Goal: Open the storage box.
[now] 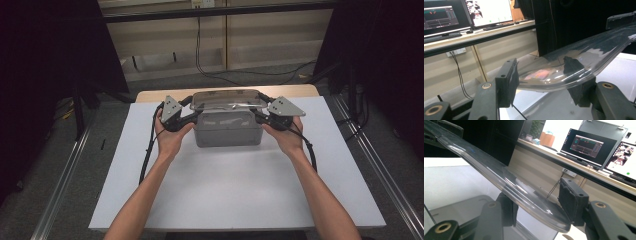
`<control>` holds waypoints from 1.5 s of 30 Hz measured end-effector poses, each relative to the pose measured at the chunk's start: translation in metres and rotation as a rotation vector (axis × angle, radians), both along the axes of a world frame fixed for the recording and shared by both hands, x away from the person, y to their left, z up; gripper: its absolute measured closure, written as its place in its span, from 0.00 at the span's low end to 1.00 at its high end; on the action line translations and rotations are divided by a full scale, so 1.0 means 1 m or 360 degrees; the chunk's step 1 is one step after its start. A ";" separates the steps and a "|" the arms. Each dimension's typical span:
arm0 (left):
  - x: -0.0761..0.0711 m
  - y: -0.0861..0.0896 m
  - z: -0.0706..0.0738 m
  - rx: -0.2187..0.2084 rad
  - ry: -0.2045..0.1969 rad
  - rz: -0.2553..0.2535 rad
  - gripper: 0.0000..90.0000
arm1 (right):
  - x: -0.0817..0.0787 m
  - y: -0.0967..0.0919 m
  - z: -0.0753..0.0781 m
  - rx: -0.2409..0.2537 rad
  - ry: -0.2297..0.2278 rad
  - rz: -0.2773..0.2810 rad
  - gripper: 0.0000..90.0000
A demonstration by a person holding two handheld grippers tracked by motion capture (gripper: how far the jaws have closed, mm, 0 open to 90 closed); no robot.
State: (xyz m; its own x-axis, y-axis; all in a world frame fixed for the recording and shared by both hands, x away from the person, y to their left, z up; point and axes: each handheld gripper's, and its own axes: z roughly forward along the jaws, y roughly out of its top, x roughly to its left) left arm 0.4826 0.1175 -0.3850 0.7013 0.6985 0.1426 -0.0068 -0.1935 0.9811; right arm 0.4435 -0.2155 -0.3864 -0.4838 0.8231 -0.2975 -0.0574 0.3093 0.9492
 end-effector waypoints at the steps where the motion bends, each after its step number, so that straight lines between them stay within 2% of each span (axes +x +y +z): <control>1: 0.001 0.000 0.000 0.0009 -0.0009 0.0003 0.51 | 0.000 0.000 0.000 0.0006 0.0004 -0.0001 0.57; 5: 0.003 -0.001 0.002 -0.0009 -0.0019 0.0007 0.54 | 0.004 -0.002 0.004 0.0021 0.0014 0.0007 0.56; 10: 0.007 -0.001 0.006 0.0014 -0.0037 -0.0004 0.57 | 0.007 -0.002 0.007 0.0030 0.0011 0.0011 0.57; 13: 0.009 -0.001 0.007 0.0011 -0.0040 -0.0012 0.58 | 0.008 -0.004 0.007 0.0065 0.0017 0.0007 0.56; 21: 0.014 0.000 0.010 0.0007 -0.0052 -0.0010 0.61 | 0.016 -0.006 0.011 0.0088 0.0027 0.0023 0.56; 29: 0.018 0.000 0.012 0.0009 -0.0044 -0.0015 0.63 | 0.024 -0.008 0.007 0.0137 0.0038 -0.0007 0.55; 35: 0.023 0.001 0.014 0.0018 -0.0060 -0.0008 0.65 | 0.029 -0.012 0.004 0.0177 0.0042 -0.0017 0.55; 45: 0.028 0.001 0.013 -0.0003 -0.0051 0.0018 0.68 | 0.036 -0.012 0.005 0.0154 0.0059 -0.0030 0.54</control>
